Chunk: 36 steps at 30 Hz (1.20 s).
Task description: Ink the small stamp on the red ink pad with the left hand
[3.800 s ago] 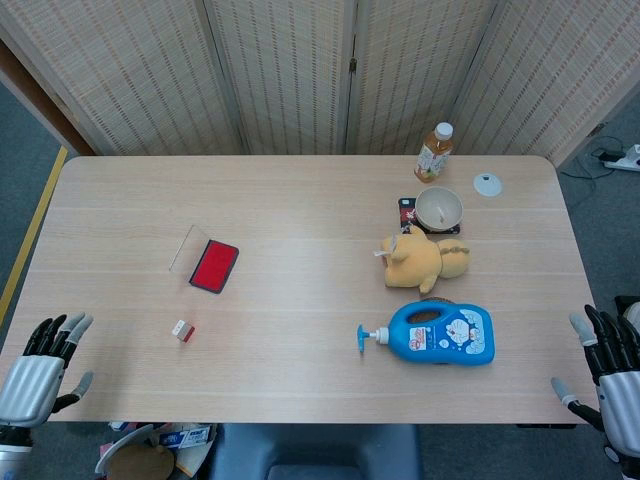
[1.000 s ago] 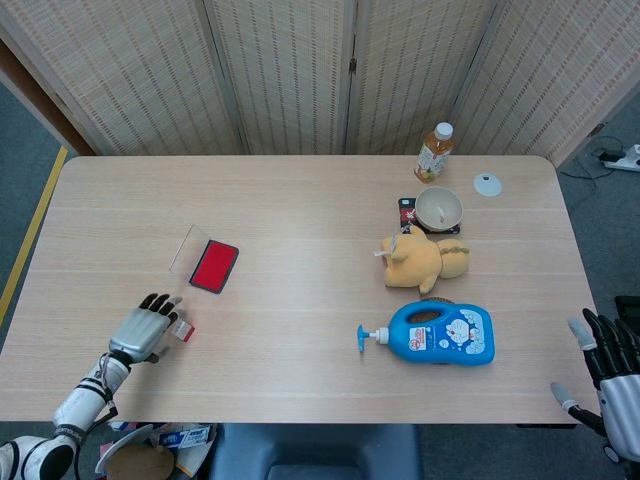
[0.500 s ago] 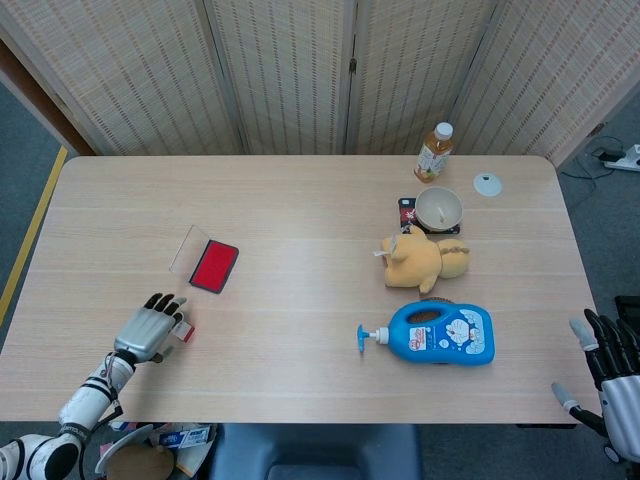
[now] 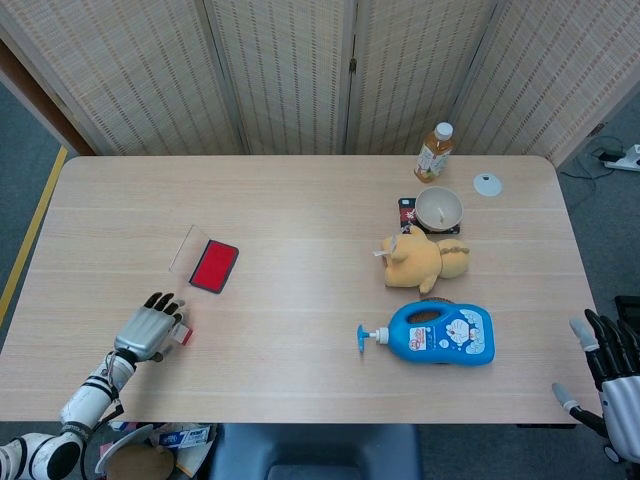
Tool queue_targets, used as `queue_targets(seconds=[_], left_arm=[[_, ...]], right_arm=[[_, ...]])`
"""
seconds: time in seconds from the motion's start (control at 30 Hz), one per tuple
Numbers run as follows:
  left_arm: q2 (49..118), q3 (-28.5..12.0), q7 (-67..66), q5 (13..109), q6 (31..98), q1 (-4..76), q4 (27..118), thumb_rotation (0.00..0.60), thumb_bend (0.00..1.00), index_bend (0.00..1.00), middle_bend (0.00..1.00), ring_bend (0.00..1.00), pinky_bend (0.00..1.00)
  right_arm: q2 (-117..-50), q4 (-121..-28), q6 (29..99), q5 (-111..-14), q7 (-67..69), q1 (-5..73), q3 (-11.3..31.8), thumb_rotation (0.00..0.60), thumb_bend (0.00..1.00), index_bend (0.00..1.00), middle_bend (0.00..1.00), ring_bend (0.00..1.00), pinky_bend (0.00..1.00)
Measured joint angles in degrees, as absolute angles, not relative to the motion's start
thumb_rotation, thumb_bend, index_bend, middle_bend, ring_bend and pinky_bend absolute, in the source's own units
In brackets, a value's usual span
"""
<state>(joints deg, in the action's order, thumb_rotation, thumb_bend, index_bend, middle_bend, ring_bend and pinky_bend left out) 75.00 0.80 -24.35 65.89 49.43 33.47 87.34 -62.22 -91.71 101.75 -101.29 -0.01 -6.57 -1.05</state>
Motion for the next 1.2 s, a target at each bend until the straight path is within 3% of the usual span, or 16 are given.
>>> queue_targets(seconds=[0.87, 1.07, 1.2], left_arm=[[75.5, 1.2, -24.3, 64.8, 49.9, 33.7, 86.6, 0.600, 0.34, 0.41, 0.25, 0.01, 0.06], [75.5, 1.2, -23.9, 65.1, 50.2, 33.7, 86.7, 0.600, 0.34, 0.45, 0.30, 0.09, 0.06], [75.0, 1.1, -23.4, 65.4, 50.8, 33.6, 87.2, 0.600, 0.34, 0.51, 0.38, 0.20, 0.20]], right_arm=[[-62.2, -91.7, 101.9, -101.2, 0.0, -6.7, -0.9, 0.600, 0.20, 0.00, 0.00, 0.00, 0.00], [-62.2, -91.7, 101.8, -101.2, -0.1, -6.7, -0.9, 0.600, 0.20, 0.00, 0.00, 0.00, 0.00], [-62.2, -91.7, 101.8, -101.1, -0.1, -6.7, -0.9, 0.600, 0.20, 0.00, 0.00, 0.00, 0.00]])
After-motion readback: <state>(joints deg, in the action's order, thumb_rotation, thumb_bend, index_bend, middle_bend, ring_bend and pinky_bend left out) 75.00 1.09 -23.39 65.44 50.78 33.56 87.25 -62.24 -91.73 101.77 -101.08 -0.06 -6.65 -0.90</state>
